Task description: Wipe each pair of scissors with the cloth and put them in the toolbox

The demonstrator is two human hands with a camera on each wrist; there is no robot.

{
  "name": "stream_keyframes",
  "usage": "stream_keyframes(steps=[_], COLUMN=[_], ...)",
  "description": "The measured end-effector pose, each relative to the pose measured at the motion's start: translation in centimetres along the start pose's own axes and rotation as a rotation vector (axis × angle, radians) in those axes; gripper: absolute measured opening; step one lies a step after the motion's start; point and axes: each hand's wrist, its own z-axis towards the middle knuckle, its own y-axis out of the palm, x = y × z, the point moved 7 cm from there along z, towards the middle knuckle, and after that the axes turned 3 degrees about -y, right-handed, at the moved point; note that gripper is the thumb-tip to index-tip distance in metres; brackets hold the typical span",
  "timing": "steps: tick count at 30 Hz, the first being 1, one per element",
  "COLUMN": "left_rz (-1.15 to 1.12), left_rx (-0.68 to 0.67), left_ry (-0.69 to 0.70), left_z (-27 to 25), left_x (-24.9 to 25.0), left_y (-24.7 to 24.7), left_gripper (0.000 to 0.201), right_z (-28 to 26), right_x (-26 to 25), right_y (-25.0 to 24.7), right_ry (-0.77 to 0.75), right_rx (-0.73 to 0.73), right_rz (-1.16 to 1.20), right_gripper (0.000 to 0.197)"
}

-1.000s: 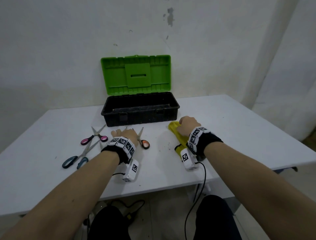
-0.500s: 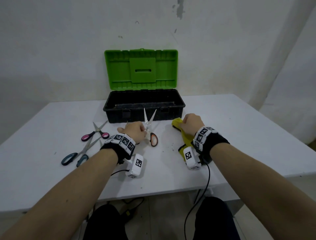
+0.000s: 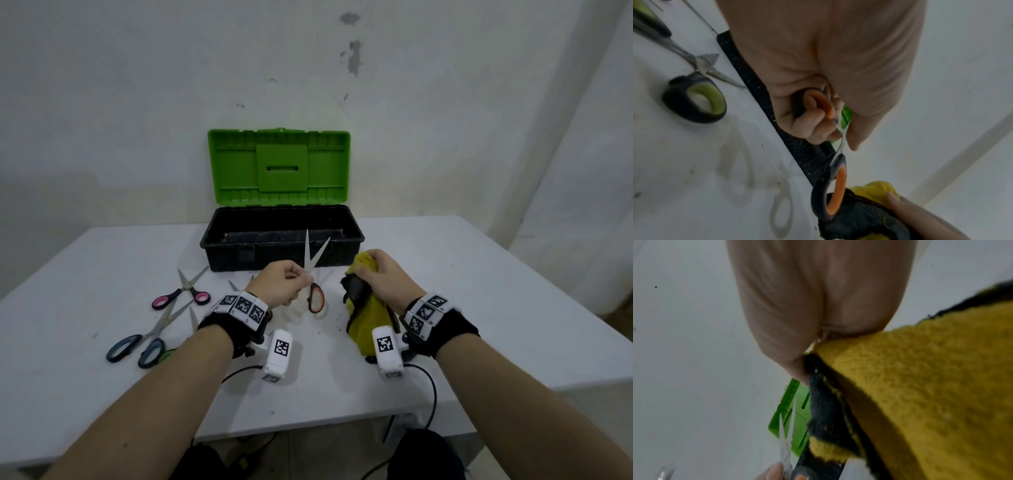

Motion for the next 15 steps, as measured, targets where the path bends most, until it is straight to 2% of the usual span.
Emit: stream_keyframes(steps=[3, 6, 12, 15], left_rz=[-0.008, -0.051, -0.060, -0.061], left_rx=[0.010, 0.020, 0.051, 0.018], left_ry=[0.020, 0.023, 0.009, -0.003], left_z=[-0.1, 0.0, -0.1, 0.0], left_x=[-0.3, -0.5, -0.6, -0.8], left_y=[0.2, 0.2, 0.3, 0.7], left_gripper=[0.021, 0.025, 0.033, 0.026], right_z=[-0.1, -0.2, -0.5, -1.3], right_x=[-0.5, -0.7, -1.0, -1.3], right_y=[0.7, 1.2, 1.7, 2.4], right_ry=[-0.100, -0.102, -0.040, -0.024], right_rx=[-0.120, -0.174, -0.100, -0.212], right_rz=[0.019, 0.069, 0.046, -0.051], right_gripper=[0.007, 0.007, 0.009, 0.035])
